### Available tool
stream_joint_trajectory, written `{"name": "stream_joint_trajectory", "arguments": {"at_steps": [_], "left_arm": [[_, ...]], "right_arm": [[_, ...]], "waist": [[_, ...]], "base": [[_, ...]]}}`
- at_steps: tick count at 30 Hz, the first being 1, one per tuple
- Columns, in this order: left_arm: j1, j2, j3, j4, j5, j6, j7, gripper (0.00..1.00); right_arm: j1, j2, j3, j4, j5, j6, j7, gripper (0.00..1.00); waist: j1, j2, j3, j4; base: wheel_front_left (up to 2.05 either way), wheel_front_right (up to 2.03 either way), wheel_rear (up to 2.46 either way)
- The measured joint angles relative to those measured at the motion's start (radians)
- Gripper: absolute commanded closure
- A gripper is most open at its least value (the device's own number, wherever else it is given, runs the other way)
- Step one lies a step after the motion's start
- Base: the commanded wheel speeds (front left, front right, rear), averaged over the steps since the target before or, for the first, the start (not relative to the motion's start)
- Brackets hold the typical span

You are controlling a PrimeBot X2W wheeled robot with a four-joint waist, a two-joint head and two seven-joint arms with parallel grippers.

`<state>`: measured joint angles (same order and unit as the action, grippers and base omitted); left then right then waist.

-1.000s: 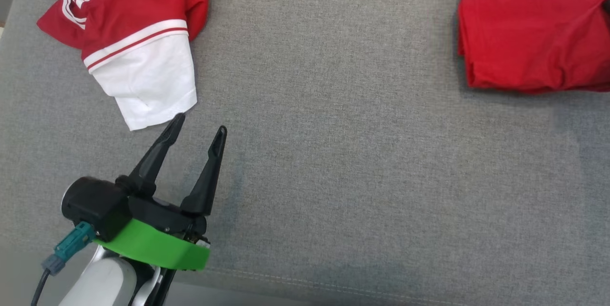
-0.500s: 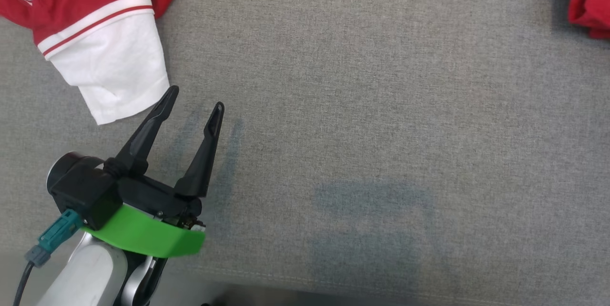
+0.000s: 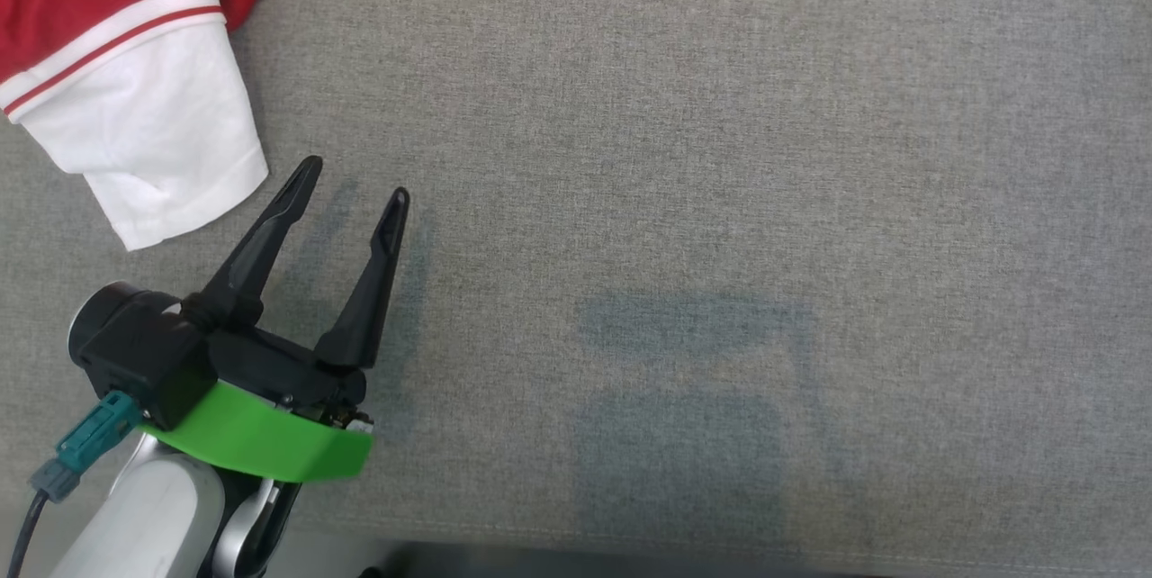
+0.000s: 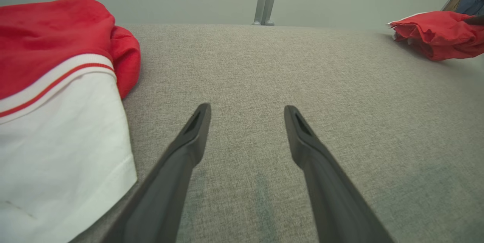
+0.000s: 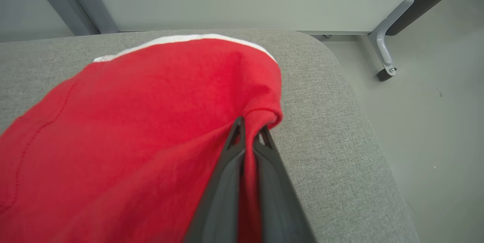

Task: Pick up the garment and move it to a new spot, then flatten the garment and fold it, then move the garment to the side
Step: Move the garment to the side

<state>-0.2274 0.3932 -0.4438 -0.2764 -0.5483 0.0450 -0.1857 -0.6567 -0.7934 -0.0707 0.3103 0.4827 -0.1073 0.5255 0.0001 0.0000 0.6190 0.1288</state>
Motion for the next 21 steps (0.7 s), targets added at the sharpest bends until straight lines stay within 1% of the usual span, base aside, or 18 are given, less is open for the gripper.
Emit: {"name": "stream_joint_trajectory", "arguments": {"at_steps": [1,3,4,5,6,7,8,9,11,21], "left_arm": [[0.000,0.004,0.002,-0.001,0.000,0.000,0.000,0.00],[0.000,0.004,0.008,-0.005,0.000,0.000,0.000,0.00],[0.000,0.005,0.011,-0.007,0.000,0.000,0.000,0.00],[0.000,0.006,0.013,-0.008,0.000,0.000,0.000,0.00],[0.000,0.006,0.013,-0.008,0.000,0.000,0.000,0.00],[0.000,0.006,0.014,-0.008,0.000,0.000,0.000,0.00],[0.000,0.006,0.013,-0.008,0.000,0.000,0.000,0.00],[-0.001,0.006,0.012,-0.007,0.000,0.000,0.000,0.00],[-0.003,0.006,0.011,-0.007,0.000,0.000,0.002,0.00],[-0.019,-0.008,0.010,0.010,0.000,0.000,-0.002,0.00]], "right_arm": [[0.001,-0.001,-0.007,0.012,-0.003,0.000,-0.022,1.00],[0.004,-0.003,-0.011,0.024,-0.013,0.000,-0.032,1.00],[0.005,-0.004,-0.012,0.029,-0.019,-0.001,-0.042,0.92],[0.005,-0.004,-0.013,0.035,-0.024,-0.001,-0.051,0.89],[0.005,-0.004,-0.013,0.035,-0.024,-0.001,-0.051,0.76],[0.005,-0.002,-0.013,0.041,-0.027,-0.002,-0.059,0.44],[0.005,-0.001,-0.014,0.049,-0.032,-0.002,-0.065,0.02],[0.007,-0.001,-0.016,0.057,-0.044,-0.002,-0.077,0.00],[0.009,0.000,-0.023,0.072,-0.054,-0.009,-0.092,0.00],[0.028,0.007,-0.054,0.133,-0.125,-0.017,-0.208,0.00]], "waist": [[0.0000,0.0000,0.006,-0.005],[0.0000,0.0000,0.013,-0.009],[0.0000,0.0000,0.016,-0.012],[0.0000,0.0000,0.020,-0.014],[0.0000,0.0000,0.020,-0.014],[-0.0001,0.0000,0.022,-0.017],[-0.0001,0.0000,0.025,-0.020],[0.0000,0.0000,0.027,-0.022],[0.0000,0.0000,0.029,-0.025],[0.0000,0.0000,0.016,-0.030]], "base": [[0.00,0.00,0.00],[0.00,0.00,0.00],[0.00,0.00,0.00],[0.00,0.00,0.00],[0.00,0.00,0.00],[0.00,0.00,0.00],[0.00,0.00,0.00],[0.00,0.00,0.00],[0.00,0.00,0.00],[0.00,0.00,0.00]]}}
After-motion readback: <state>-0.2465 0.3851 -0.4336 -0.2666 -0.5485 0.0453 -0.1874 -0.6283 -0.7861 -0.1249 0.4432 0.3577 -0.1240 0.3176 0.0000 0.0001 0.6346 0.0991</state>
